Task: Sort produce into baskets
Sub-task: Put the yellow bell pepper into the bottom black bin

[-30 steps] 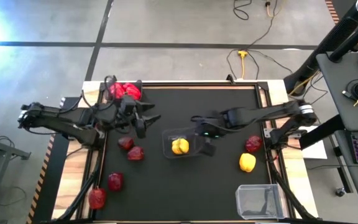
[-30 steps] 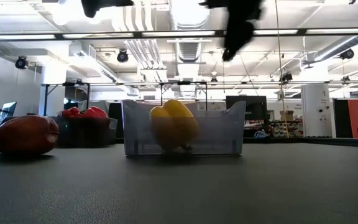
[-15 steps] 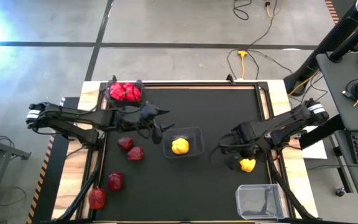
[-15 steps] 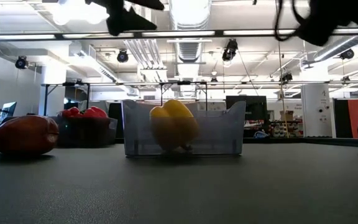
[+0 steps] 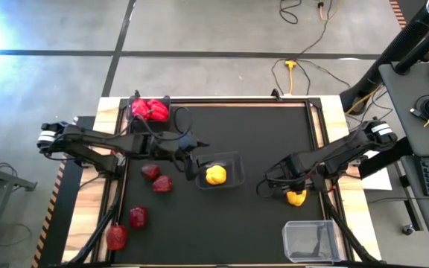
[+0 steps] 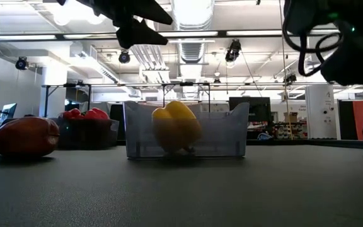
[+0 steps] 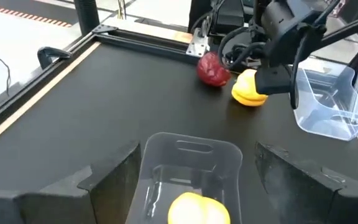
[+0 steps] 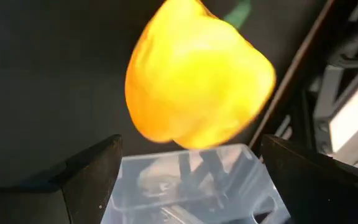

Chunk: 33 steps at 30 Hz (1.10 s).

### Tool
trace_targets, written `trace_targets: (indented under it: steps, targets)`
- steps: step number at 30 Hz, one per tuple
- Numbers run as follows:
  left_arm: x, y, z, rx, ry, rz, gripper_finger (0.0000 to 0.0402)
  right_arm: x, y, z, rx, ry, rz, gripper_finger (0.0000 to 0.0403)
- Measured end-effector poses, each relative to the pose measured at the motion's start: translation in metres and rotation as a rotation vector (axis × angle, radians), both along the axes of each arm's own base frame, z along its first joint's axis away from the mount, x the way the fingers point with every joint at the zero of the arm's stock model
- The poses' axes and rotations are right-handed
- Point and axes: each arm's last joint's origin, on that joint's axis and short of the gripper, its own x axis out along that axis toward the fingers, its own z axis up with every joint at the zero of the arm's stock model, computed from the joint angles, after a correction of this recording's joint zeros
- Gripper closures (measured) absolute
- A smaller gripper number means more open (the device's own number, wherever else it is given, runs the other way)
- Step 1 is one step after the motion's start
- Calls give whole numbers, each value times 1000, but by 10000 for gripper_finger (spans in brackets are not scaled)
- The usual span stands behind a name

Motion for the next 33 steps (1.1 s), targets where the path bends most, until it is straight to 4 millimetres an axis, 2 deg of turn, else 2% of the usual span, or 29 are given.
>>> trace_targets:
  steps: [4,10,16,19,22,25,27,30,33]
  targets:
    - [-2,0,2,6,1,-3,106,0,0,-12,-13,-27,-32,30]
    - [-4,0,0,5,24,-2,106,-5,-6,-31,-154,-28,-110,30]
    - [-8,0,0,-10,52,5,106,-4,-9,-34,-269,-58,-155,31]
    - [-9,0,0,-11,56,6,106,-4,-11,-34,-286,-64,-156,49]
    - [-9,0,0,-12,52,6,106,-2,-11,-34,-281,-82,-141,85]
    - [-10,0,1,-12,50,6,106,7,-9,-27,-273,-157,-104,94]
    - [-12,1,4,-12,42,6,106,20,-7,-16,-279,-273,-61,94]
    - [-16,1,9,-13,22,6,106,46,-3,10,-329,-505,6,94]
    - [-21,1,15,-7,-1,3,106,64,-3,36,-439,-580,80,94]
